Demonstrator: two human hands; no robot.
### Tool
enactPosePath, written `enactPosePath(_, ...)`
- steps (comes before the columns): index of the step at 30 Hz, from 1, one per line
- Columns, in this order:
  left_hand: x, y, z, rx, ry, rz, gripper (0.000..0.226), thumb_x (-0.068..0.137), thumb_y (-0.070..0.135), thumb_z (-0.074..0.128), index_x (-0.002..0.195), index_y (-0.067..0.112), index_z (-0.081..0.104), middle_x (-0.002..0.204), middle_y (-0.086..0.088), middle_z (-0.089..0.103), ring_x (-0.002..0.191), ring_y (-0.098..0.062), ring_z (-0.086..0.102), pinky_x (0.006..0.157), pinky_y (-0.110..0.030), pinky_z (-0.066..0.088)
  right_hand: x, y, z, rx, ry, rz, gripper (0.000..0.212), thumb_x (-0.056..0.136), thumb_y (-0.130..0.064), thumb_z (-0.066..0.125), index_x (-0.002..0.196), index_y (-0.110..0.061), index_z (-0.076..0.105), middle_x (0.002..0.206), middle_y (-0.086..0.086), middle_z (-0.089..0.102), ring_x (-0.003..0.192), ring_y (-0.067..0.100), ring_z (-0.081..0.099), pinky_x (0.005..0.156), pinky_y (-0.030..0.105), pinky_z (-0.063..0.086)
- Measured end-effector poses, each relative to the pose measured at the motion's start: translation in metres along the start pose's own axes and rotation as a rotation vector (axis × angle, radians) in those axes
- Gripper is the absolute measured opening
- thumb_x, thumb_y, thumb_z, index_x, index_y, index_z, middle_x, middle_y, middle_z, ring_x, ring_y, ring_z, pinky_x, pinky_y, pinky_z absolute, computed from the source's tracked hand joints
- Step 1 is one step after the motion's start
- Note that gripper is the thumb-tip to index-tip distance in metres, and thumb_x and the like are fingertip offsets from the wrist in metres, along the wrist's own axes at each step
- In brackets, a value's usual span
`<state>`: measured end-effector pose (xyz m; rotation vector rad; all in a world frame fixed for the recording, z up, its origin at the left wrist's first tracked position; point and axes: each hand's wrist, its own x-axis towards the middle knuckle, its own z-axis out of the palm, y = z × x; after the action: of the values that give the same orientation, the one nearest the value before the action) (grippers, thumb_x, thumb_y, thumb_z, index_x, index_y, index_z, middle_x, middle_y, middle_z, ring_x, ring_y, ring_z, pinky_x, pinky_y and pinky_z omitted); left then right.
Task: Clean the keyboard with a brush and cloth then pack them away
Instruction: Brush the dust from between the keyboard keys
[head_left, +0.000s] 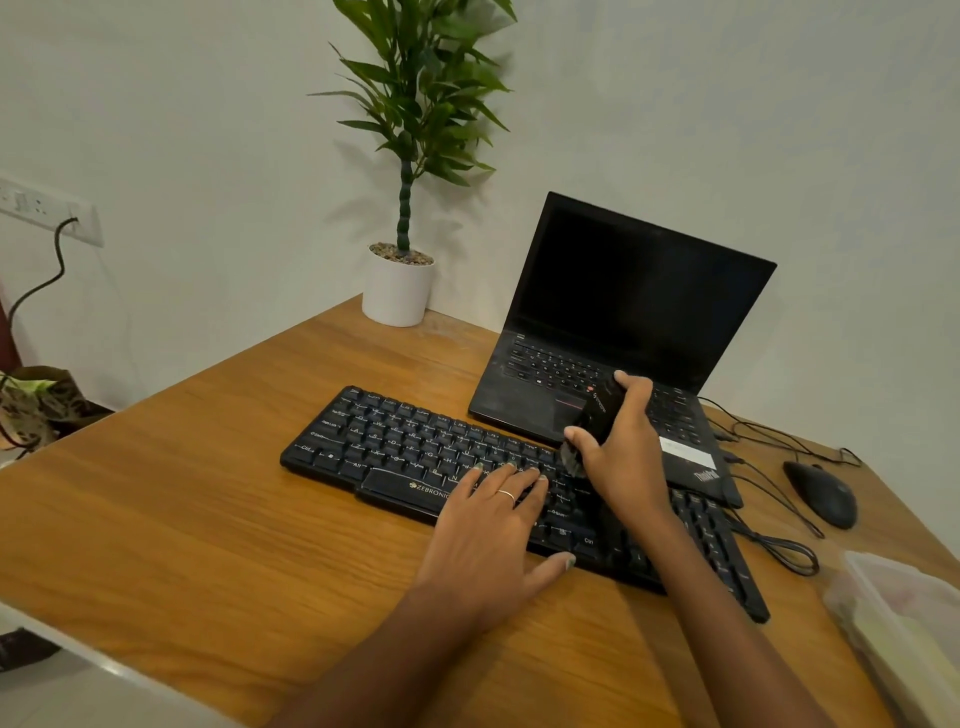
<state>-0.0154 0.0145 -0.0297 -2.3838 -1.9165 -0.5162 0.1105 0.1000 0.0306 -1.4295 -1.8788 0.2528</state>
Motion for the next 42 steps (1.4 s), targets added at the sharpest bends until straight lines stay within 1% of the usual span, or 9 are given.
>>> enactPosePath(5, 0.000, 0.000, 0.000, -0.022, -0.026, 0.001, 0.077, 0.094, 0.067, 0.026, 0.155, 0.022, 0.011, 0.162, 0.003, 0.013, 0.148, -0.014, 0.004, 0.121, -0.039, 0.003, -0.028, -0.003, -0.027, -0.068, -0.174, 0.003, 0.074, 0.082, -0.019, 0.070, 0.133, -0.022, 0.017, 0.101, -0.006, 0.044, 0.084, 0.012, 0.052, 0.067, 0.022, 0.047)
enactPosePath(8, 0.000, 0.000, 0.000, -0.016, -0.034, 0.003, 0.077, 0.095, 0.067, 0.026, 0.155, 0.022, 0.010, 0.162, 0.002, 0.013, 0.148, -0.015, 0.004, 0.121, -0.041, 0.004, -0.039, -0.008, -0.036, -0.101, -0.232, -0.010, 0.074, 0.081, -0.019, 0.071, 0.132, -0.024, 0.017, 0.101, -0.009, 0.042, 0.088, 0.011, 0.052, 0.071, 0.025, 0.050)
enactPosePath(11, -0.001, 0.000, 0.000, -0.013, -0.024, 0.003, 0.077, 0.095, 0.067, 0.026, 0.155, 0.022, 0.011, 0.161, 0.002, 0.014, 0.148, -0.015, 0.005, 0.121, -0.040, 0.003, -0.029, -0.010, -0.023, -0.095, -0.160, -0.023, 0.074, 0.081, -0.019, 0.072, 0.133, -0.023, 0.019, 0.105, -0.006, 0.045, 0.091, 0.013, 0.052, 0.076, 0.030, 0.052)
enactPosePath(14, -0.001, 0.001, 0.000, -0.016, -0.017, -0.001, 0.077, 0.094, 0.067, 0.026, 0.155, 0.022, 0.012, 0.161, 0.003, 0.014, 0.148, -0.014, 0.005, 0.121, -0.038, 0.002, -0.009, -0.007, -0.003, -0.057, -0.079, -0.021, 0.074, 0.082, -0.019, 0.071, 0.134, -0.021, 0.020, 0.115, 0.006, 0.053, 0.098, 0.022, 0.058, 0.079, 0.037, 0.054)
enactPosePath(17, -0.001, 0.001, 0.000, -0.017, -0.018, 0.002, 0.077, 0.093, 0.068, 0.025, 0.155, 0.023, 0.012, 0.162, 0.004, 0.014, 0.148, -0.013, 0.005, 0.121, -0.037, 0.002, 0.009, -0.006, 0.007, -0.012, -0.084, 0.006, 0.074, 0.082, -0.019, 0.070, 0.136, -0.020, 0.019, 0.117, 0.010, 0.054, 0.099, 0.025, 0.059, 0.082, 0.042, 0.054)
enactPosePath(30, -0.001, 0.000, 0.000, -0.027, -0.016, 0.011, 0.078, 0.094, 0.067, 0.026, 0.155, 0.022, 0.011, 0.161, 0.002, 0.014, 0.148, -0.015, 0.005, 0.121, -0.038, 0.001, -0.021, -0.004, -0.019, -0.067, -0.143, -0.005, 0.074, 0.082, -0.018, 0.071, 0.133, -0.021, 0.018, 0.100, -0.006, 0.045, 0.087, 0.013, 0.053, 0.075, 0.031, 0.052)
enactPosePath(36, 0.000, 0.000, 0.004, 0.004, 0.000, 0.013, 0.089, 0.080, 0.071, 0.005, 0.154, 0.023, 0.014, 0.161, 0.003, 0.017, 0.148, -0.014, 0.008, 0.121, -0.038, 0.004, 0.004, -0.005, 0.003, -0.041, -0.088, 0.013, 0.073, 0.081, -0.019, 0.072, 0.133, -0.021, 0.020, 0.115, 0.010, 0.056, 0.097, 0.026, 0.059, 0.083, 0.045, 0.053)
enactPosePath(39, 0.001, -0.001, 0.003, -0.007, 0.003, 0.006, 0.084, 0.084, 0.069, 0.013, 0.155, 0.023, 0.014, 0.161, 0.004, 0.016, 0.148, -0.014, 0.008, 0.121, -0.038, 0.003, 0.006, -0.005, 0.003, -0.029, -0.083, 0.011, 0.072, 0.082, -0.017, 0.071, 0.132, -0.021, 0.020, 0.117, 0.011, 0.055, 0.099, 0.027, 0.060, 0.083, 0.045, 0.053)
enactPosePath(42, 0.001, 0.000, 0.002, -0.017, -0.006, 0.003, 0.080, 0.090, 0.068, 0.020, 0.155, 0.023, 0.012, 0.161, 0.003, 0.015, 0.148, -0.014, 0.006, 0.121, -0.037, 0.002, -0.009, -0.003, -0.009, -0.039, -0.102, -0.003, 0.072, 0.082, -0.017, 0.070, 0.131, -0.023, 0.018, 0.109, 0.004, 0.052, 0.090, 0.019, 0.057, 0.073, 0.033, 0.053)
